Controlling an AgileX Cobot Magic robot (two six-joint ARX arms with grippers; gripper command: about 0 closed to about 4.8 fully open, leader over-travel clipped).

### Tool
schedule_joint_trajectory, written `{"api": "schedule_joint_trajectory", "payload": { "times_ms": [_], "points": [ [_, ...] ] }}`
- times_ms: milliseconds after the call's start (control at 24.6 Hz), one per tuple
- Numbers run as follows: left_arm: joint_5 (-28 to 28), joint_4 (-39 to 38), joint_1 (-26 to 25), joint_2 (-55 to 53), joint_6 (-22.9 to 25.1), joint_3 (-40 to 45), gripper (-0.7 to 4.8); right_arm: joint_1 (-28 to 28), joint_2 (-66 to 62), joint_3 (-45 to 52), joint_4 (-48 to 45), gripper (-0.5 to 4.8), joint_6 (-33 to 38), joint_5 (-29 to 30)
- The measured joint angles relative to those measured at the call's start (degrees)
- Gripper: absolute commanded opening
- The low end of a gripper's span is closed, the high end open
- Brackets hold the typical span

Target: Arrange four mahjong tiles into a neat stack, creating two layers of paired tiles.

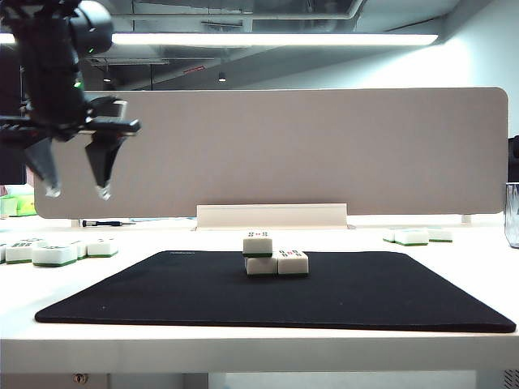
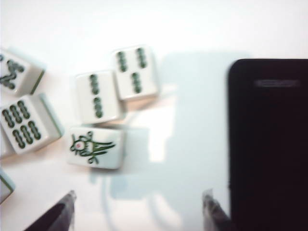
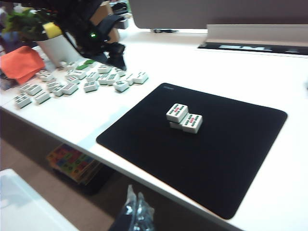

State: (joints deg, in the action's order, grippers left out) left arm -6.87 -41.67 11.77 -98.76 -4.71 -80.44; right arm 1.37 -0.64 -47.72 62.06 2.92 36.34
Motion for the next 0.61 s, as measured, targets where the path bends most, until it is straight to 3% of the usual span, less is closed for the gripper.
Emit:
{"api": "schedule_joint_trajectory", "payload": {
  "times_ms": [285, 611],
  "points": [
    [3.0, -2.4, -2.8, -4.2, 2.8, 0.1, 3.46, 0.0, 0.0, 0.0, 0.0, -0.01, 0.0, -0.7],
    [0.5, 3.2, -3.0, -4.9, 4.0, 0.1, 3.46, 0.0, 0.0, 0.0, 0.0, -0.01, 0.0, 0.2]
  ]
}}
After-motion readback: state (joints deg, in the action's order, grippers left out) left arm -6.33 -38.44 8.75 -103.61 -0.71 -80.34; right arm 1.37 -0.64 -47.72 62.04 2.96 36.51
